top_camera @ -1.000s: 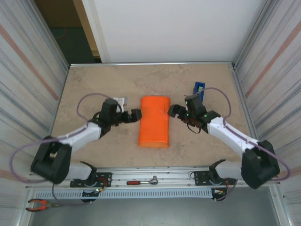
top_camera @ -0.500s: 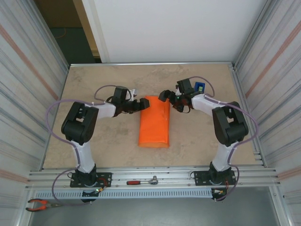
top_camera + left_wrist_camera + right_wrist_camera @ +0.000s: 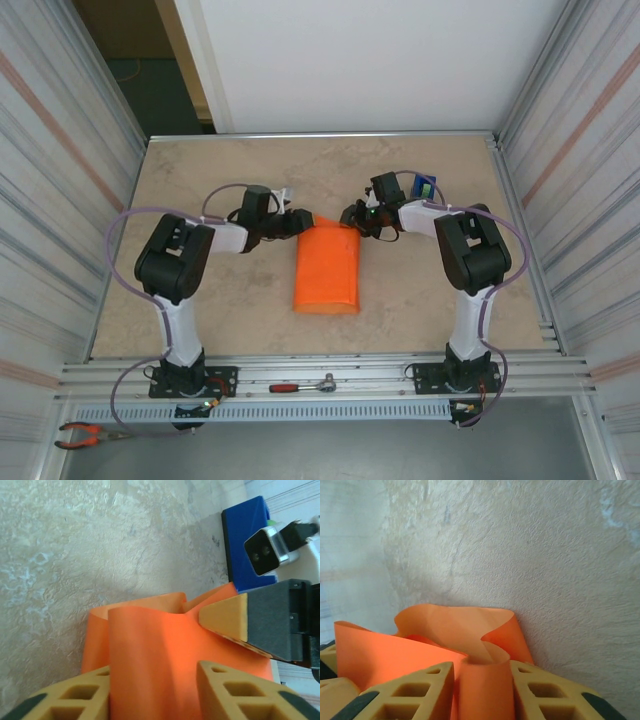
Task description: Wrap the gift box in paper
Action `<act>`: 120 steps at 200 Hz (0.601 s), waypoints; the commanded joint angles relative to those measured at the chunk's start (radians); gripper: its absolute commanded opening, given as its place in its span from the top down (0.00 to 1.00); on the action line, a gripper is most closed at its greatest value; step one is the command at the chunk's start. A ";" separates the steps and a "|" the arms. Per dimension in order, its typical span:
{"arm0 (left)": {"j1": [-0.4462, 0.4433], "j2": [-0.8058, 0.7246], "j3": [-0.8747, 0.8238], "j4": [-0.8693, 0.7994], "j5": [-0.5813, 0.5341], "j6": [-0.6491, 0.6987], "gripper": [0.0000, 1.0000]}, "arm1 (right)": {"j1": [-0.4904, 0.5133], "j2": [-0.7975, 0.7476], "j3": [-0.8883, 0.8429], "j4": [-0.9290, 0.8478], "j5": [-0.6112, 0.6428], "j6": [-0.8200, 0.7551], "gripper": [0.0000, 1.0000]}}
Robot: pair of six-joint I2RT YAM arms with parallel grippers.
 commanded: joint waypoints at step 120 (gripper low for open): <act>-0.029 -0.025 -0.071 -0.033 -0.165 -0.045 0.87 | -0.018 -0.005 -0.008 0.015 -0.046 -0.003 0.23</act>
